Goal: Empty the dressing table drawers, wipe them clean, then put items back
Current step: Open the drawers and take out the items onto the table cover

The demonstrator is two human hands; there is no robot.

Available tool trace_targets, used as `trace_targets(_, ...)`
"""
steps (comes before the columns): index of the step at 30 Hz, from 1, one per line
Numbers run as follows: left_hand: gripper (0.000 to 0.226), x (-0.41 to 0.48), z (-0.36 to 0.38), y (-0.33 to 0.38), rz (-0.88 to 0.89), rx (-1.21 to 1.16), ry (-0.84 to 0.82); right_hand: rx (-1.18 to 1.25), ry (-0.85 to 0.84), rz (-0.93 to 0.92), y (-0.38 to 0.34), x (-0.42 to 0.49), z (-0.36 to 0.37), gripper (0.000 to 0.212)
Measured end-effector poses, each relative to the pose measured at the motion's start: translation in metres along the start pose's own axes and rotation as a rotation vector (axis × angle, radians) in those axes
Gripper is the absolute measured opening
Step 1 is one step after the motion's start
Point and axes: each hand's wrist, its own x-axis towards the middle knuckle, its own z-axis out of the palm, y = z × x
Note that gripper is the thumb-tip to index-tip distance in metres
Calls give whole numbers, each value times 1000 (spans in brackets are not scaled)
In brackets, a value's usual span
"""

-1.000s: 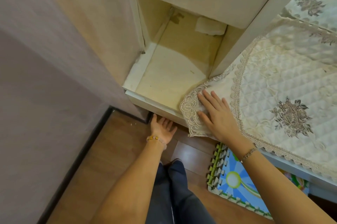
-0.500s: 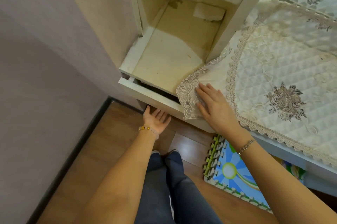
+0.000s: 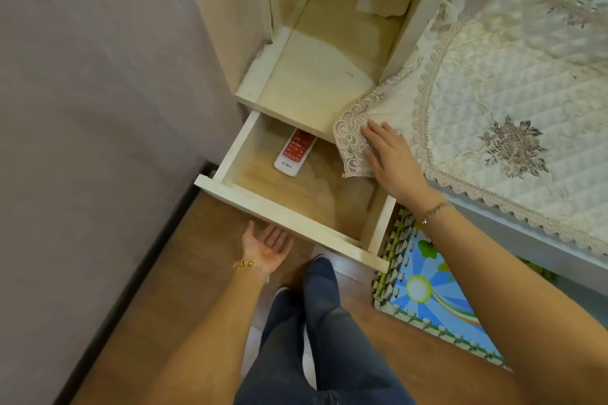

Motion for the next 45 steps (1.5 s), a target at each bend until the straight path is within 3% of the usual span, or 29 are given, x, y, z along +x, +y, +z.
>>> trace_targets(13, 61, -27, -63, -6, -8, 5, 43, -33, -4, 55, -9, -8, 7, 48)
trace_targets(21, 62, -36, -60, -4, -5, 16, 14, -46, 13, 51, -11, -14, 11, 49)
trace_targets(25, 56, -48, -63, -2, 44, 172, 15, 57, 22, 86, -21, -24, 6, 50)
trace_targets(28, 47, -64, -71, 1, 253, 519, 78, 115, 59, 117, -32, -38, -1, 51)
trace_targets(32, 27, -99, -87, 14, 738, 1059, 68, 117, 130, 123, -44, -61, -6, 50)
trace_targets(36, 41, -133, -89, 35, 1165, 1705, 117, 84, 166, 135, -57, -94, -7, 51)
trace_targets(40, 64, -153, -70, 42, 1453, 2033, 111, 44, 199, 137, -63, -128, -4, 53)
trace_targets(45, 68, -162, -41, 36, 1600, 2269, 85, 5, 212, 188, -54, -168, -3, 57)
